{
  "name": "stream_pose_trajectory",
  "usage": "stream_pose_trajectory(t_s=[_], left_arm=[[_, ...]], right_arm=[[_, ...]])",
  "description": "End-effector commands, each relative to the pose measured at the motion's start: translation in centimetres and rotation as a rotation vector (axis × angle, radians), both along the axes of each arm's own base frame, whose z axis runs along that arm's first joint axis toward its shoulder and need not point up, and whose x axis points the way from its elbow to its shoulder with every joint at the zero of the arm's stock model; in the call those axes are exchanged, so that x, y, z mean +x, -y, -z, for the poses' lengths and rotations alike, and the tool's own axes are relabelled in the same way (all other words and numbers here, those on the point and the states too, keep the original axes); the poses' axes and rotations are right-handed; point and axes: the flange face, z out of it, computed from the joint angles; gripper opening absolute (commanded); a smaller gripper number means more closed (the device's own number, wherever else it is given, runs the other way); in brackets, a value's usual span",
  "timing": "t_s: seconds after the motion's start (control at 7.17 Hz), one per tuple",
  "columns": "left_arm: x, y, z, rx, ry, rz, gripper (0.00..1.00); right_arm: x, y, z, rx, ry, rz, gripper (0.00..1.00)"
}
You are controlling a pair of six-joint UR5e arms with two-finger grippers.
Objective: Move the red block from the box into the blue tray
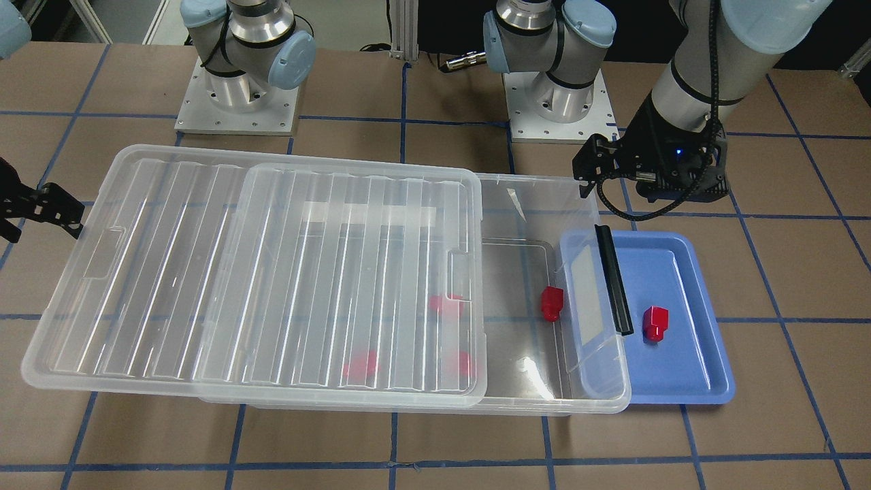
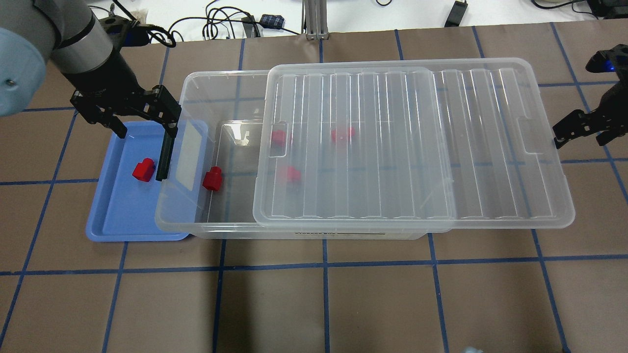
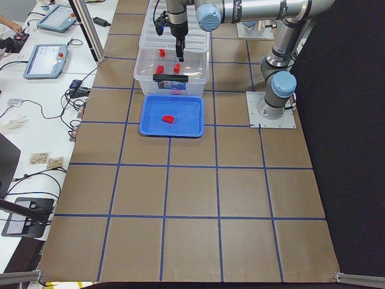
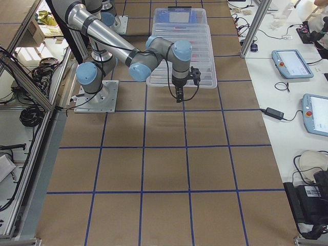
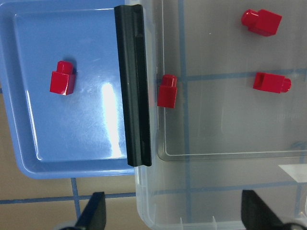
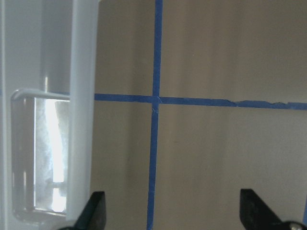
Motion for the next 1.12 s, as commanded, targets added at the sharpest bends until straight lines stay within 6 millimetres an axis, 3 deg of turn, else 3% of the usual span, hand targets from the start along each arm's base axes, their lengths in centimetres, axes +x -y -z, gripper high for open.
stream_pose_trajectory(t_s=[0.0, 0.42, 0.98], left_arm=[[0.1, -0.4, 0.3, 0.009, 0.010, 0.001, 1.00], [0.1, -1.0, -0.5, -0.009, 0.016, 0.003, 1.00], [0.0, -0.8, -0.3, -0.011, 0.013, 0.004, 1.00]], right_arm=[[2.0, 0.6, 0.2, 0.003, 0.002, -0.015, 1.00], [5.3, 1.2, 0.3, 0.007, 0.006, -0.032, 1.00], [13.1, 1.9, 0.3, 0.008, 0.005, -0.011, 1.00]])
